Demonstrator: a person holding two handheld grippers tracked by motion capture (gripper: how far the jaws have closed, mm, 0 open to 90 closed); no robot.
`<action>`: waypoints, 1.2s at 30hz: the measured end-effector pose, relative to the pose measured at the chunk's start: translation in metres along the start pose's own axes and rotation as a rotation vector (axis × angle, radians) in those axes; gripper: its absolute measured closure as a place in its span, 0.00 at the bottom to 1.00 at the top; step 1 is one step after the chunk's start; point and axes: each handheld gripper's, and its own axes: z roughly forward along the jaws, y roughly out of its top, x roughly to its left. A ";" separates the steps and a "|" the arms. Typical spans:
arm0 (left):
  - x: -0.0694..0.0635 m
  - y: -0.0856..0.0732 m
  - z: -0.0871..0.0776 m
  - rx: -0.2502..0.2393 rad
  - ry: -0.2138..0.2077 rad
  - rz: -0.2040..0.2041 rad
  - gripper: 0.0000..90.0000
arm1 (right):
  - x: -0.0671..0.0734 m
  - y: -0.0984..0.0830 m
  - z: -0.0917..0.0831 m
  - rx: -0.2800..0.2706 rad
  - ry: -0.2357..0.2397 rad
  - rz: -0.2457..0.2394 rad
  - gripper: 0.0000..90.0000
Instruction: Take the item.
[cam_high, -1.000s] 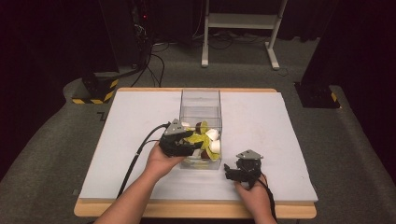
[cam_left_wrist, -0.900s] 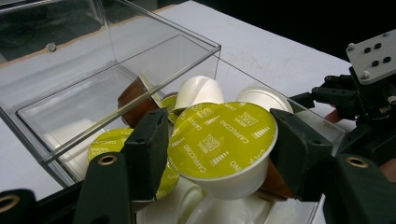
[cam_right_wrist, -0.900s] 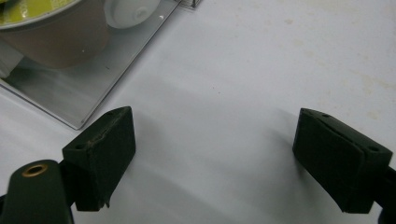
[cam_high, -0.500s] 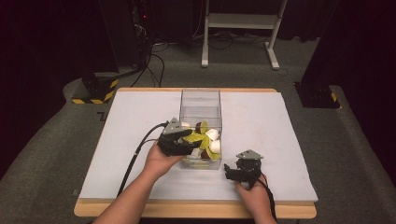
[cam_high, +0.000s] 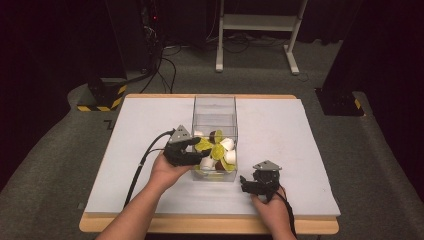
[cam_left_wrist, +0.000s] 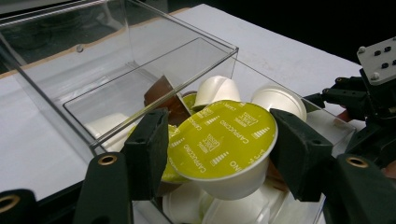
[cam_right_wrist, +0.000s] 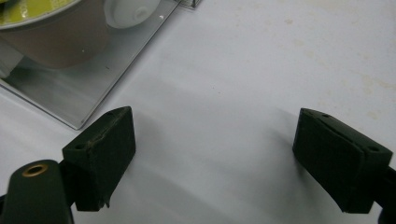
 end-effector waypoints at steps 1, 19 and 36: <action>0.001 0.000 -0.001 -0.002 0.002 -0.002 0.45 | 0.000 0.000 0.000 0.000 0.000 0.000 0.15; 0.020 0.001 -0.021 -0.033 0.038 -0.018 0.45 | 0.000 0.000 0.000 0.000 0.000 0.000 0.15; 0.046 0.005 -0.044 -0.069 0.092 -0.041 0.45 | 0.000 0.000 0.000 0.000 0.000 0.001 0.15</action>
